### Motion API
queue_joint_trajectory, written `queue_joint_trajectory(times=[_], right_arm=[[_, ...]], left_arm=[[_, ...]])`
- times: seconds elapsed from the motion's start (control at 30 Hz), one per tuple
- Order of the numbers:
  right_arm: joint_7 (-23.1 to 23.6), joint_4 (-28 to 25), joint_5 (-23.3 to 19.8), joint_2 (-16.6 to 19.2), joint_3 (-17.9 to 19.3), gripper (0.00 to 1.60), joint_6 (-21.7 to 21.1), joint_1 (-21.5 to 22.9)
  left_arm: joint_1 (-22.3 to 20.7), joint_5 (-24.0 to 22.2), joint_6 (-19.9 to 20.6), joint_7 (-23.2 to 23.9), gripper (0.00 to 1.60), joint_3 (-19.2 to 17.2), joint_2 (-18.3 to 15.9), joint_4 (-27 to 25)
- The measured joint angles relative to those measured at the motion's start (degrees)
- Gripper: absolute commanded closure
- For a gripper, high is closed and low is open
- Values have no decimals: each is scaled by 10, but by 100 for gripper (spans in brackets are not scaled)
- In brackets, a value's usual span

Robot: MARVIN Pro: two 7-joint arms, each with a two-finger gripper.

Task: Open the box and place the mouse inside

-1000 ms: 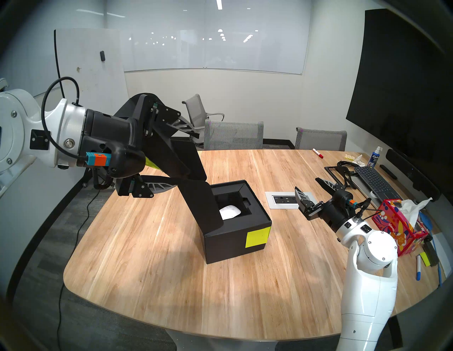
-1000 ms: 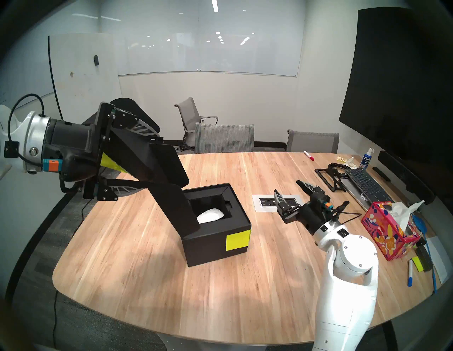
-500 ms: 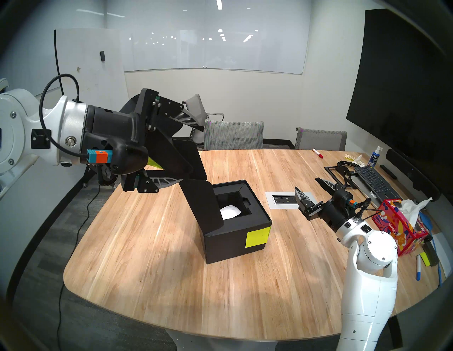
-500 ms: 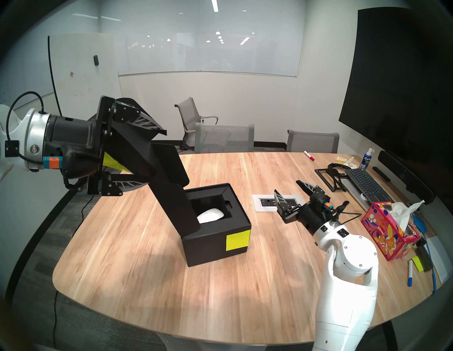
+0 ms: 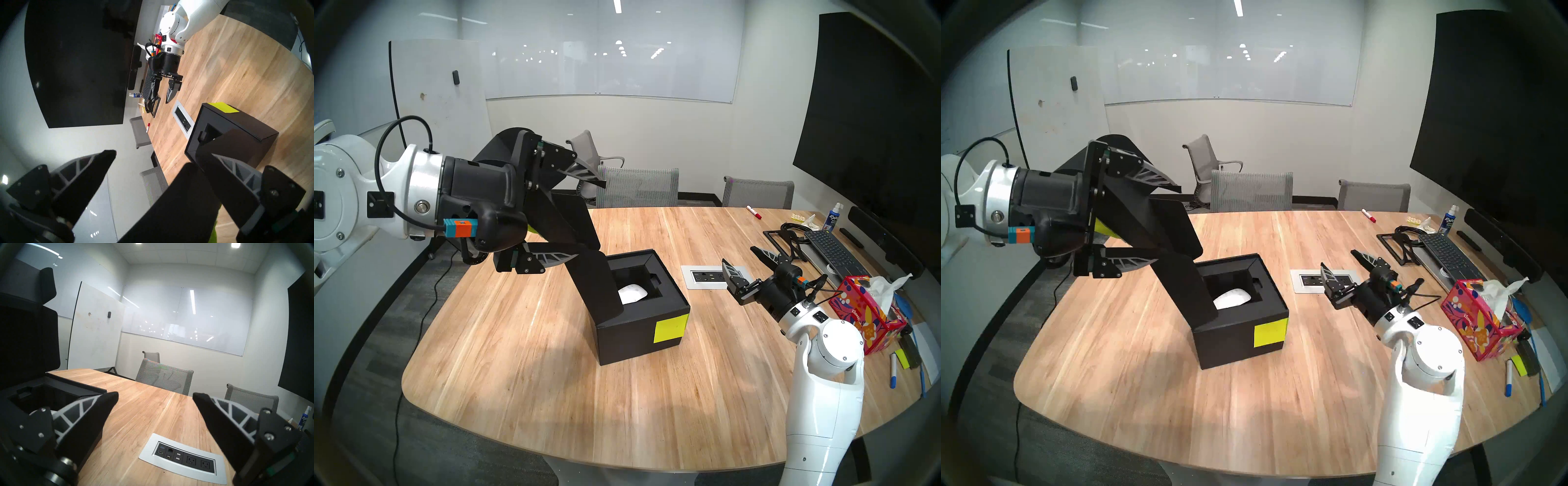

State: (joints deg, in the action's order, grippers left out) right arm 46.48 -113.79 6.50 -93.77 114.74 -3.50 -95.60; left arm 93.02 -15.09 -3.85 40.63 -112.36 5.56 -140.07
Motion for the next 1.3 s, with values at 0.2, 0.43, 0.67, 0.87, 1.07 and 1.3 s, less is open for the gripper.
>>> queue_joint_trajectory(times=[0.2, 0.43, 0.67, 0.87, 1.07, 1.3], right_arm=[[0, 1, 0, 0, 0, 0, 0, 0], [0, 2, 0, 0, 0, 0, 0, 0], [0, 3, 0, 0, 0, 0, 0, 0], [0, 3, 0, 0, 0, 0, 0, 0], [0, 2, 0, 0, 0, 0, 0, 0], [0, 2, 0, 0, 0, 0, 0, 0]], left_arm=[[-2, 1, -8, -10, 0, 23, 0, 0], [-6, 3, -16, -25, 0, 52, 0, 0], [-13, 5, -21, -39, 0, 73, 0, 0], [-16, 1, -19, -58, 0, 99, 0, 0], [7, -15, 19, -94, 0, 149, 9, 0], [54, -24, 90, -121, 0, 218, 35, 1]])
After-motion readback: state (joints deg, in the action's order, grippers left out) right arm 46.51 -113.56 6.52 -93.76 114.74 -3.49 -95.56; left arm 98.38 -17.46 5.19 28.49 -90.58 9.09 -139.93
